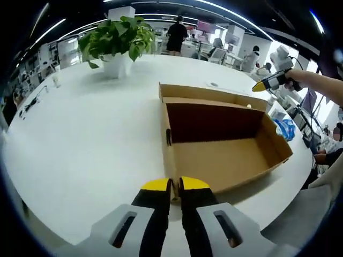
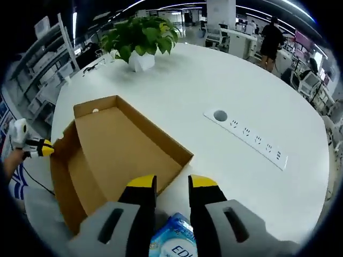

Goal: Operate the shoe box by opening the lid, removing the specified soft item, and placing it in the target area until the item is outside and the box remains undamaged.

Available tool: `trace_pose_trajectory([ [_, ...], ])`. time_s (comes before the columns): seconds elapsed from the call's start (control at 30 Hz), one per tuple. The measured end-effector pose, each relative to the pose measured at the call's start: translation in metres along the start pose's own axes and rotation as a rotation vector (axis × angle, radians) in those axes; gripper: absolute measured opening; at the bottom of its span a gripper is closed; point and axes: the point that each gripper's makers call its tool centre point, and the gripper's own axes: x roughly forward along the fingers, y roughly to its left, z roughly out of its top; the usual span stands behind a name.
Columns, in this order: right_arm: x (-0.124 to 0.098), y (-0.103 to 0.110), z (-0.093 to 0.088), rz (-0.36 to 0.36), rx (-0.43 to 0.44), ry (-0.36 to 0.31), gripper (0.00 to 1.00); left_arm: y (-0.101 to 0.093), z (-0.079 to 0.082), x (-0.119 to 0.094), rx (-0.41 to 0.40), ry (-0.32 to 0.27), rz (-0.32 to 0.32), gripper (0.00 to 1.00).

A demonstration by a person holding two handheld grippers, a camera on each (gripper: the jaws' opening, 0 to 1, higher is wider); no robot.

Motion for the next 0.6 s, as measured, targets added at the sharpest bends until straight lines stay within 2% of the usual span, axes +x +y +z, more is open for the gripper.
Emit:
trace_pose_trajectory([
  [0.17, 0.013, -0.009, 0.001, -0.041, 0.038, -0.008, 0.20, 0.001, -0.001, 0.001, -0.034, 0.006, 0.008, 0.03],
  [0.23, 0.019, -0.011, 0.001, -0.042, 0.085, -0.009, 0.20, 0.001, -0.001, 0.001, -0.029, 0.005, 0.016, 0.02],
  [0.47, 0.035, -0.016, -0.004, -0.062, 0.150, 0.006, 0.15, 0.002, -0.002, 0.002, -0.036, 0.005, 0.028, 0.02],
  [0.6, 0.041, -0.018, -0.009, -0.072, 0.157, 0.021, 0.11, 0.002, -0.002, 0.002, -0.040, 0.015, 0.028, 0.02],
])
